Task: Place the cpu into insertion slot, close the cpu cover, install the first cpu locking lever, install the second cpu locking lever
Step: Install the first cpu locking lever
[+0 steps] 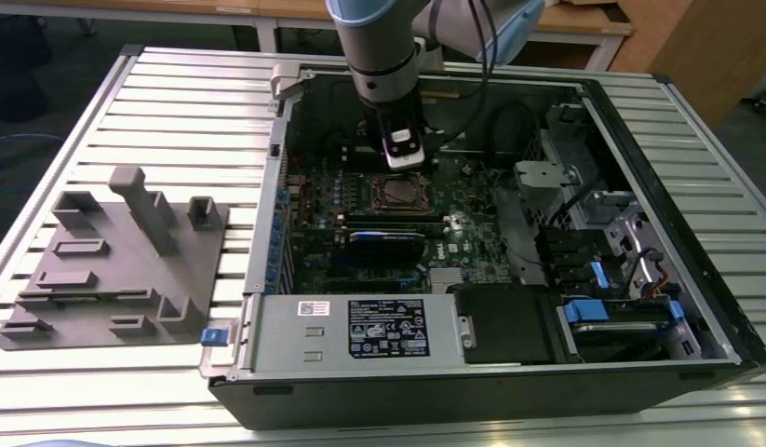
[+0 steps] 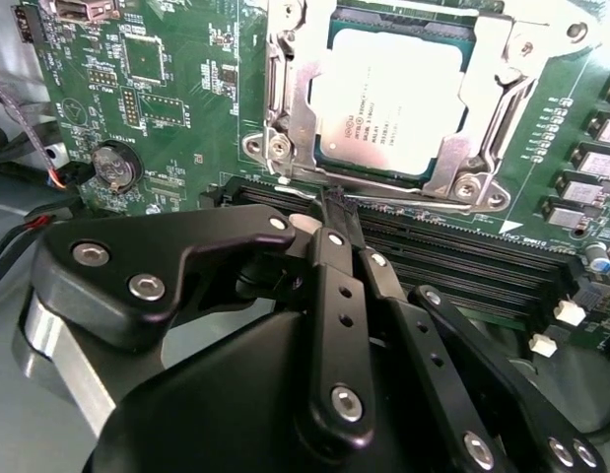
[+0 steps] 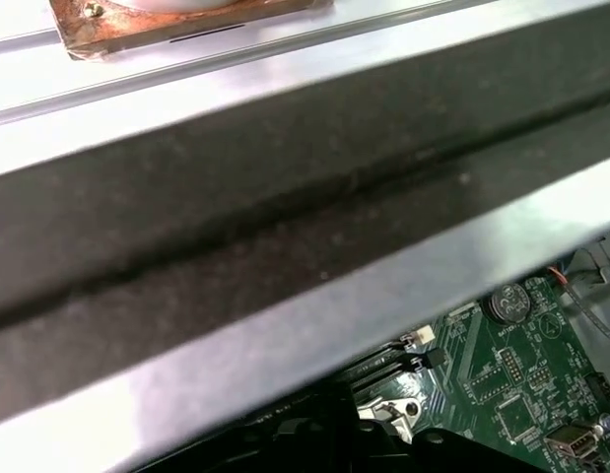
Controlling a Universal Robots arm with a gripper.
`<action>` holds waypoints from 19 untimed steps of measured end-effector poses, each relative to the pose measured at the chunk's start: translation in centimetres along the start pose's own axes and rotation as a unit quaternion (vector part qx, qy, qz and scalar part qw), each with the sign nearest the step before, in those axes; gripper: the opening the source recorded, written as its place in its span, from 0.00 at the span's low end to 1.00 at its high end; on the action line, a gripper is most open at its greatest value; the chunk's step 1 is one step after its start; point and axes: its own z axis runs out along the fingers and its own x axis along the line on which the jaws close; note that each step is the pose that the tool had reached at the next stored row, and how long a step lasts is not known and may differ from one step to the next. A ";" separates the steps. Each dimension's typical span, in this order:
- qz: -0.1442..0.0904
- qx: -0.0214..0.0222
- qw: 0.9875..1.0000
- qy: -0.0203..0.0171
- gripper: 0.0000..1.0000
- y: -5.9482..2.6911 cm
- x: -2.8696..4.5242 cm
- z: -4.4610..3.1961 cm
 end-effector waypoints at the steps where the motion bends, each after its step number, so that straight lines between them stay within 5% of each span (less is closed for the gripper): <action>1: 0.000 0.000 1.000 0.000 0.11 -0.01 0.01 0.00; 19: -0.001 -0.001 1.000 -0.002 0.11 0.14 0.22 0.22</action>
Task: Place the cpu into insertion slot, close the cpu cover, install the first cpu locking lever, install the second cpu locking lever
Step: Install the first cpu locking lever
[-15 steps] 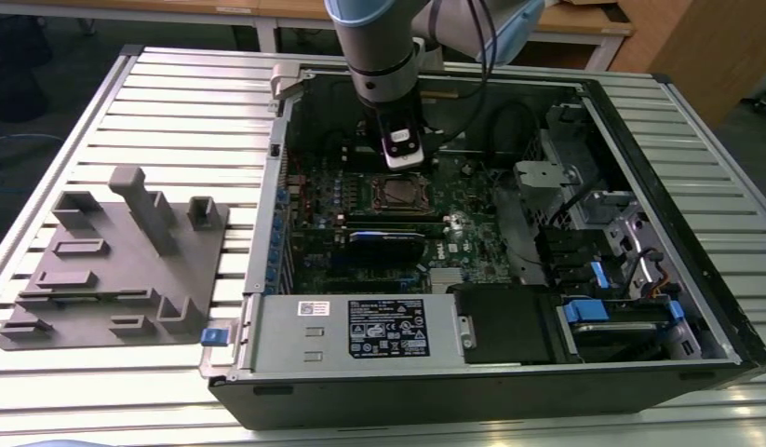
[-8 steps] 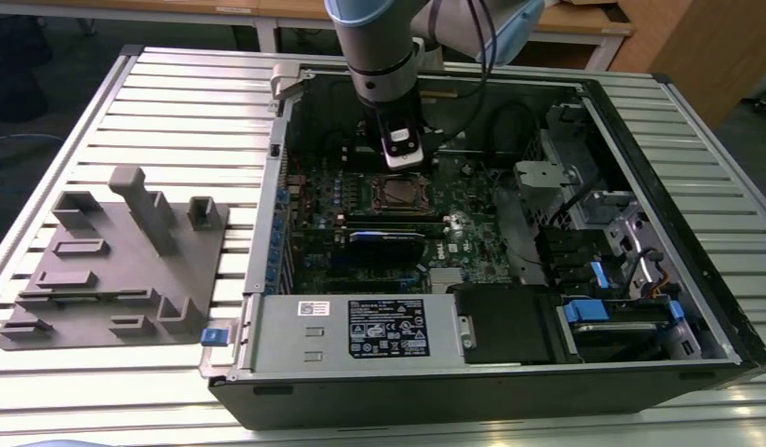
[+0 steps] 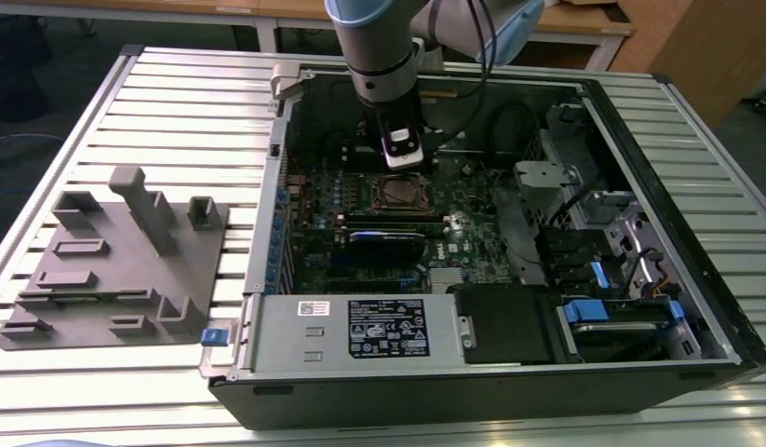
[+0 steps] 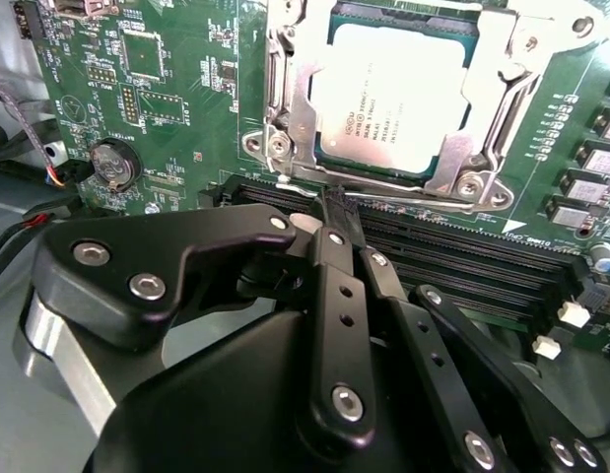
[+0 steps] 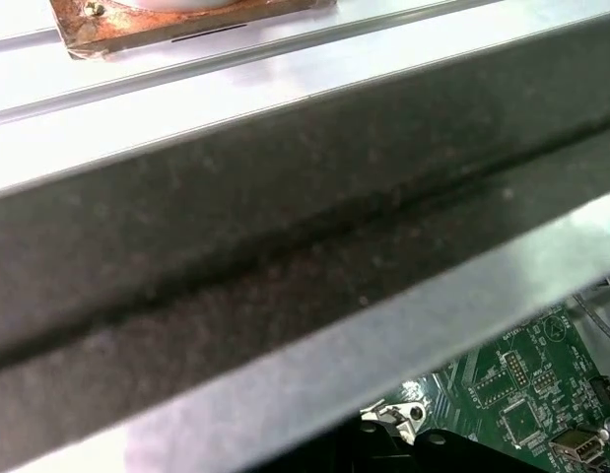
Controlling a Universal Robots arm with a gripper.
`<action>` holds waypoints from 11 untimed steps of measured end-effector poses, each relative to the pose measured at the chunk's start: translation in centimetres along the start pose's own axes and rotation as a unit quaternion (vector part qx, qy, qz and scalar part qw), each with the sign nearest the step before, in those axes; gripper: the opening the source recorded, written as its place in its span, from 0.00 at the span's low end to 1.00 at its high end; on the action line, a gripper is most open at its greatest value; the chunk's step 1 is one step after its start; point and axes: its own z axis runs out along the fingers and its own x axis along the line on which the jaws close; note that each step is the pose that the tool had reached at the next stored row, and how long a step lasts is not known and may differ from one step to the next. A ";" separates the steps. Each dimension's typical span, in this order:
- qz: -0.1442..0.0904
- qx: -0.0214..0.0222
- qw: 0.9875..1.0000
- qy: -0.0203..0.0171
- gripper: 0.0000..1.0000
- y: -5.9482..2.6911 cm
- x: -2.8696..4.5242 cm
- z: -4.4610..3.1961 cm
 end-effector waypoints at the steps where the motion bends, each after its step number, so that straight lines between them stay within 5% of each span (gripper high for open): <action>1: 0.000 0.000 1.000 0.000 0.11 0.00 0.00 0.00; 11: -0.002 0.002 1.000 -0.001 0.11 0.09 -0.06 -0.31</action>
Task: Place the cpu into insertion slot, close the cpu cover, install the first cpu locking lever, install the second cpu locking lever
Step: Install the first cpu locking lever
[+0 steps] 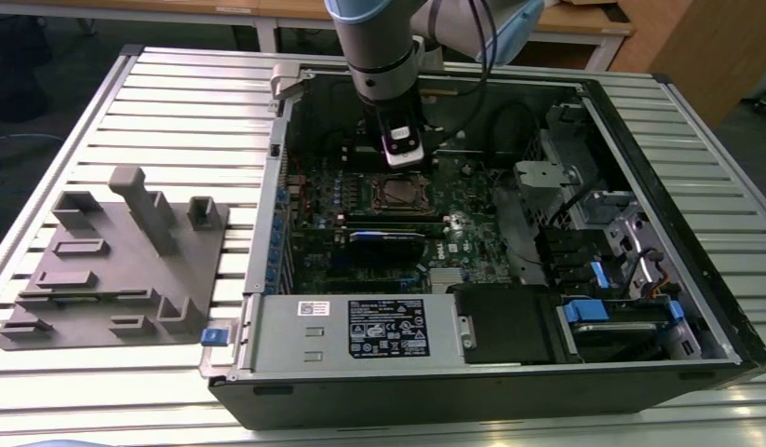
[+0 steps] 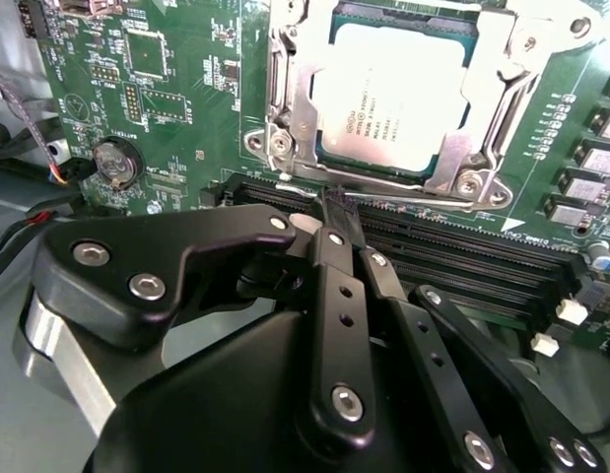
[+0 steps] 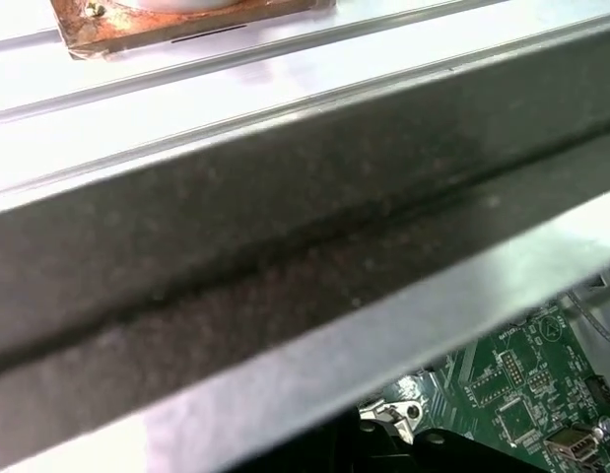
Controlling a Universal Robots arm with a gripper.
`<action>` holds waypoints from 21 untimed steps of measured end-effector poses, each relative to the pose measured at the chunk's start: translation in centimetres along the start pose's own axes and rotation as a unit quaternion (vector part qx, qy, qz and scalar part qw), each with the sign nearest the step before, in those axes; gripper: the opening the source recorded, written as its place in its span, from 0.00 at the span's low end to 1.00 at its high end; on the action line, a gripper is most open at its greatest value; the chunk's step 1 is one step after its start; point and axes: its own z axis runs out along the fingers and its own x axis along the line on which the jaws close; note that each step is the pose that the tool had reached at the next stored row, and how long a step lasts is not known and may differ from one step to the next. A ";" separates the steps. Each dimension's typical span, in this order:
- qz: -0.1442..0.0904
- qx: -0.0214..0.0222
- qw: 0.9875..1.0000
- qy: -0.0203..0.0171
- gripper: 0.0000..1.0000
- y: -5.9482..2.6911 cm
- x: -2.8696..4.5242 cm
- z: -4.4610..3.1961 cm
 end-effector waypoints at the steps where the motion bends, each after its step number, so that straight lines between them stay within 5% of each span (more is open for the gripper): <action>1: 0.000 0.000 1.000 0.000 0.11 0.02 -0.01 -0.08; 16: -0.007 0.008 1.000 -0.009 0.11 -0.18 -0.12 -0.19; 21: -0.008 0.006 1.000 -0.015 0.11 -0.21 -0.11 -0.08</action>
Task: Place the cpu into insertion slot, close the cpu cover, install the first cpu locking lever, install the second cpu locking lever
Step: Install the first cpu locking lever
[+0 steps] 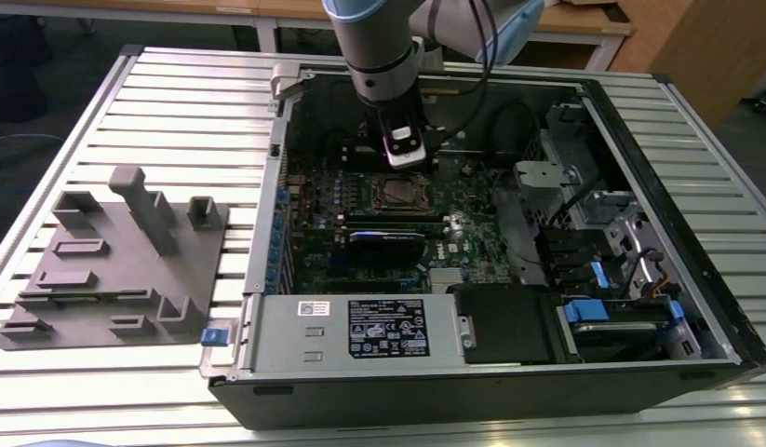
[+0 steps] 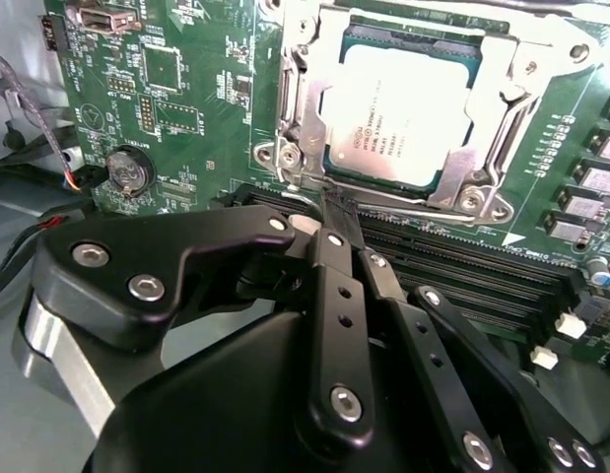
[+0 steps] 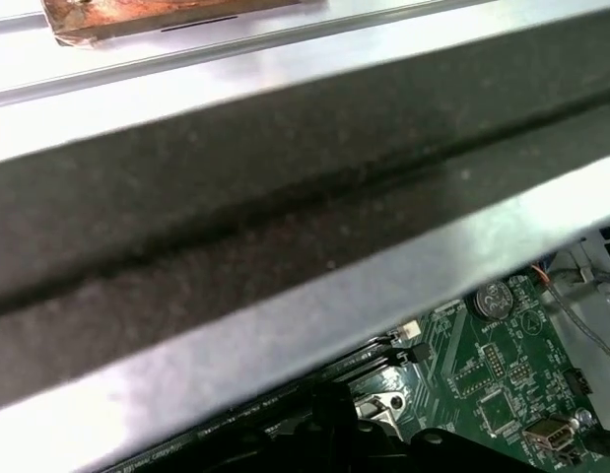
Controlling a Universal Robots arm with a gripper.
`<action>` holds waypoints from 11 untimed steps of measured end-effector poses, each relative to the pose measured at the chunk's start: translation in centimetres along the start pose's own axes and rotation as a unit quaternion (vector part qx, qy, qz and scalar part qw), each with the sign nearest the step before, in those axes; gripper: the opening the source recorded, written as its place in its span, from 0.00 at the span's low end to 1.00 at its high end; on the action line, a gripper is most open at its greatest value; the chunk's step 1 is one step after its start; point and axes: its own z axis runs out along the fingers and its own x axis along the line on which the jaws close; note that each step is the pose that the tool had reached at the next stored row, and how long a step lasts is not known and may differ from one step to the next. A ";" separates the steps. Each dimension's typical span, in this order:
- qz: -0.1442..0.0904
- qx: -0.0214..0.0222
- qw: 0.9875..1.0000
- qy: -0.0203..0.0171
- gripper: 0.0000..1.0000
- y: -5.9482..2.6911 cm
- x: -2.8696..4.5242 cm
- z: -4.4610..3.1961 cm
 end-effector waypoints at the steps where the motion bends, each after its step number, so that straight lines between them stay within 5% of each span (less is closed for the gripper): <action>1: 0.000 0.000 1.000 -0.001 0.11 -0.01 0.00 0.01; 11: -0.003 -0.002 1.000 -0.012 0.11 -0.16 -0.02 0.11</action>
